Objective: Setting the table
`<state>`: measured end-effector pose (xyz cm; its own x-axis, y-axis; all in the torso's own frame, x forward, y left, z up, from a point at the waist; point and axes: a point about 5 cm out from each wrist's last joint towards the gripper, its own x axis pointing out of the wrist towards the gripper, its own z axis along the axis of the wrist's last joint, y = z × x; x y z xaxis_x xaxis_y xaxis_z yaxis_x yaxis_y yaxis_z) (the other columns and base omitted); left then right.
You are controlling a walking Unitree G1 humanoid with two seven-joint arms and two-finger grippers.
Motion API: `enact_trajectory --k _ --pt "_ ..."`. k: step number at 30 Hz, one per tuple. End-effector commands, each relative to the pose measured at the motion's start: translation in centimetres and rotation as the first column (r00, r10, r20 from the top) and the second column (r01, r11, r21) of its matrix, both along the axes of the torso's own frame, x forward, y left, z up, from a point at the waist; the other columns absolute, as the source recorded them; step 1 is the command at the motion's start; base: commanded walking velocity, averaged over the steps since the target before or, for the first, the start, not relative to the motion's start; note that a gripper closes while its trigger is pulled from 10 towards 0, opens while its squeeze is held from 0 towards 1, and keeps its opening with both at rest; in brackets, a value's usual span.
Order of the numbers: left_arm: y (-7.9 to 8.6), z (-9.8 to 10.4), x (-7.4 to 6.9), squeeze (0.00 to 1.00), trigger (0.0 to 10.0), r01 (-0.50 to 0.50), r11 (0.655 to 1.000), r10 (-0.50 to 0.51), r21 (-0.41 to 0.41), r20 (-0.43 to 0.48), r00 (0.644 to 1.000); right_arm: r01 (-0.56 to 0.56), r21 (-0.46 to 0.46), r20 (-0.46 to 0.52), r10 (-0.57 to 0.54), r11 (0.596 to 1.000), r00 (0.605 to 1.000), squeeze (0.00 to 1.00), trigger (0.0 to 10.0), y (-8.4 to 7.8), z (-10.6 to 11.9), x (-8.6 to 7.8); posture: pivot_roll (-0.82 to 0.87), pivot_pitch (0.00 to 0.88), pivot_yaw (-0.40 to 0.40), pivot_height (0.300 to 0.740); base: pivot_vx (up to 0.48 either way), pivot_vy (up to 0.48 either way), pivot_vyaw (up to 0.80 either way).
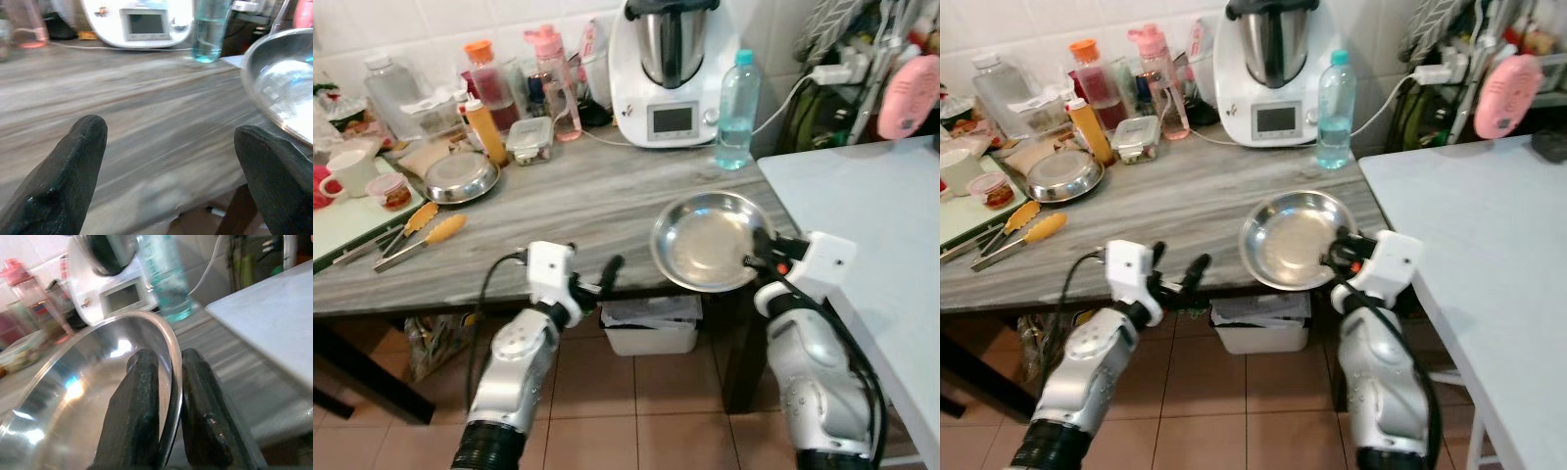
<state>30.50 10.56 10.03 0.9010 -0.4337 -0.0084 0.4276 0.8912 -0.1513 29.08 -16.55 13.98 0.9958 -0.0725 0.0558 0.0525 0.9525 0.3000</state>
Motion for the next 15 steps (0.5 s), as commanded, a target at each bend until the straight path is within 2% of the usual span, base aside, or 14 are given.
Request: enact_trajectory --k 1,8,12,15 --pt "1.5 0.3 0.1 0.00 10.0 -0.031 0.999 0.030 0.027 0.014 0.999 -0.035 0.015 0.027 0.035 0.999 0.999 0.00 10.0 1.2 0.6 0.1 -0.09 0.000 0.103 0.740 0.390 0.000 0.00" --pt "2.1 0.2 0.0 0.00 10.0 -0.029 0.999 0.028 0.045 0.004 1.000 -0.061 0.019 0.024 0.060 0.998 0.998 0.00 10.0 2.0 0.3 0.6 -0.08 0.000 0.104 0.740 0.332 0.000 0.00" --pt "3.2 -0.1 -0.6 0.00 10.0 -0.025 0.998 0.025 0.054 -0.009 1.000 -0.079 0.012 0.025 0.079 0.997 0.997 0.00 10.0 2.3 0.4 1.4 -0.06 0.000 0.100 0.740 0.000 0.000 0.00" --pt "3.8 -0.5 -1.6 0.00 10.0 0.040 0.997 -0.038 0.064 -0.032 0.999 -0.093 0.004 0.023 0.093 0.996 0.995 0.00 10.0 2.2 0.4 2.1 -0.05 0.000 0.095 0.740 0.000 0.000 0.00"
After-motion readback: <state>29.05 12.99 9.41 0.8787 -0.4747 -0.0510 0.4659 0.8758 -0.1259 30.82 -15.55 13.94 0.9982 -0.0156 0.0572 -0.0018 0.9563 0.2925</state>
